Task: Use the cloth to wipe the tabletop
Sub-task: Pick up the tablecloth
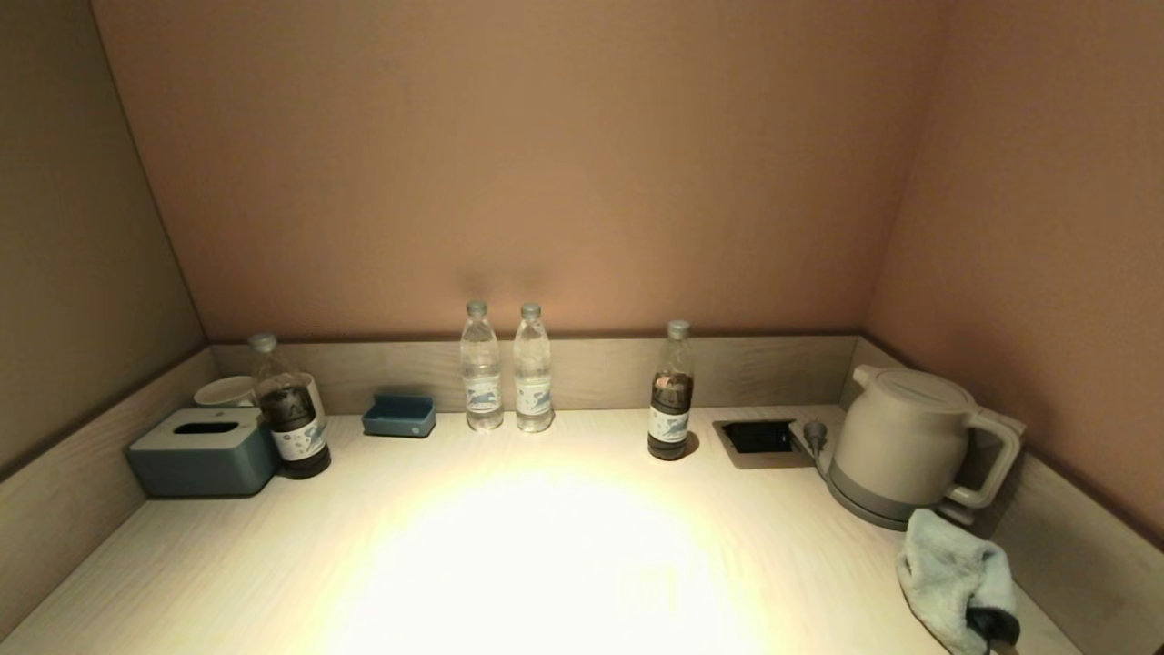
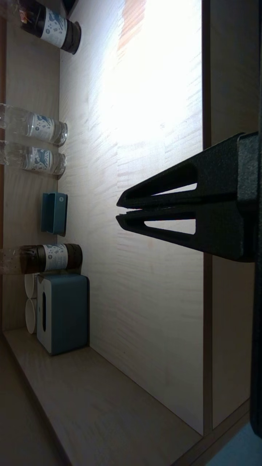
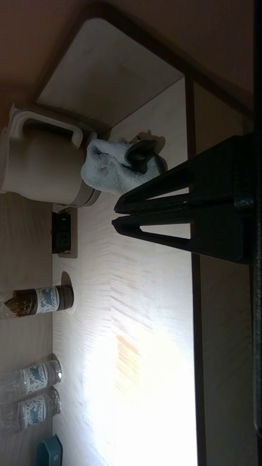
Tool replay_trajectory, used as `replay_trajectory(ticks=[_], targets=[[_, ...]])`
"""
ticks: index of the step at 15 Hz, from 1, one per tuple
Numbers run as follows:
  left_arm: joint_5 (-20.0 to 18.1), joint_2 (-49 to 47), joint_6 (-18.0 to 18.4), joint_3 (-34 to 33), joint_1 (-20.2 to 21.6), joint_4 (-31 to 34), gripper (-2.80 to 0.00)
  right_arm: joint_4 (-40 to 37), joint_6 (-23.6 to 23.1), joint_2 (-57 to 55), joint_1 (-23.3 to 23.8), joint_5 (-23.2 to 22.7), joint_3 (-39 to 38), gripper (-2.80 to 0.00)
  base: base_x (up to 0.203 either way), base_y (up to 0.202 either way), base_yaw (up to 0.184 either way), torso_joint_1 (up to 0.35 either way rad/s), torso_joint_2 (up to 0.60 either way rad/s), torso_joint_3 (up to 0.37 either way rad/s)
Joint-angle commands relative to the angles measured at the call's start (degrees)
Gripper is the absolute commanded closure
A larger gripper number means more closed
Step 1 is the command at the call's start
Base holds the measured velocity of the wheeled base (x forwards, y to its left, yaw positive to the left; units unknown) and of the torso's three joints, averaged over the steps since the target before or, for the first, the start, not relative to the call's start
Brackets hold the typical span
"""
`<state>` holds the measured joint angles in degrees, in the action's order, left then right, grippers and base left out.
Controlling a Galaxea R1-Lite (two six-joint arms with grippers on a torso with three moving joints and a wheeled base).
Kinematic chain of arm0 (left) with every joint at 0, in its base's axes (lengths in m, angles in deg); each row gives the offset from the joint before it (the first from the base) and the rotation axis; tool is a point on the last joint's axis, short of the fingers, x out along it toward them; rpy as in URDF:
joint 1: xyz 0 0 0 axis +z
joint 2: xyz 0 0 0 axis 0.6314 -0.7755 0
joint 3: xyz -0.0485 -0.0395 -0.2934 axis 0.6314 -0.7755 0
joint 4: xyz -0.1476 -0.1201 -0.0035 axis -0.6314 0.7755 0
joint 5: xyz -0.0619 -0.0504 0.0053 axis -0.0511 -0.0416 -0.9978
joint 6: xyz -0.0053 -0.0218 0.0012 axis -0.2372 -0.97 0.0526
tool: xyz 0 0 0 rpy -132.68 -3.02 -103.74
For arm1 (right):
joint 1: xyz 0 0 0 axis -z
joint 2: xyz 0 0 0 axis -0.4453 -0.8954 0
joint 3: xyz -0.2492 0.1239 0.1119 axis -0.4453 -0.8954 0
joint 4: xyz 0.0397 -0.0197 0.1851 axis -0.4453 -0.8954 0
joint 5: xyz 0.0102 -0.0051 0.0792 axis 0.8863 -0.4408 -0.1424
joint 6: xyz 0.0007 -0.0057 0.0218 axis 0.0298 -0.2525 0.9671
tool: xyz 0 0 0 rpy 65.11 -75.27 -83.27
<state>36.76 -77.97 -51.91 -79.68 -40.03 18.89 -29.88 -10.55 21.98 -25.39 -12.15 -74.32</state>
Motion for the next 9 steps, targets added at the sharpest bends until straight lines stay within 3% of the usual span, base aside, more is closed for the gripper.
replay_trajectory(ticks=[1,5,9], targets=[[0.02,0.00,-0.06,-0.02,0.09,0.00,0.00,-1.00,-1.58,-0.07,0.01,-0.24,0.61,0.00,0.000,0.000,0.000,0.000,0.00,0.000],[0.02,0.00,-0.06,-0.02,0.00,0.00,0.00,-3.69,-2.76,-2.19,0.01,-1.06,6.89,0.00,0.000,0.000,0.000,0.000,0.00,0.000],[0.02,0.00,-0.06,-0.02,0.00,0.00,0.00,-3.19,-2.88,-17.26,-0.01,-1.07,17.65,0.00,0.000,0.000,0.000,0.000,0.00,0.000]])
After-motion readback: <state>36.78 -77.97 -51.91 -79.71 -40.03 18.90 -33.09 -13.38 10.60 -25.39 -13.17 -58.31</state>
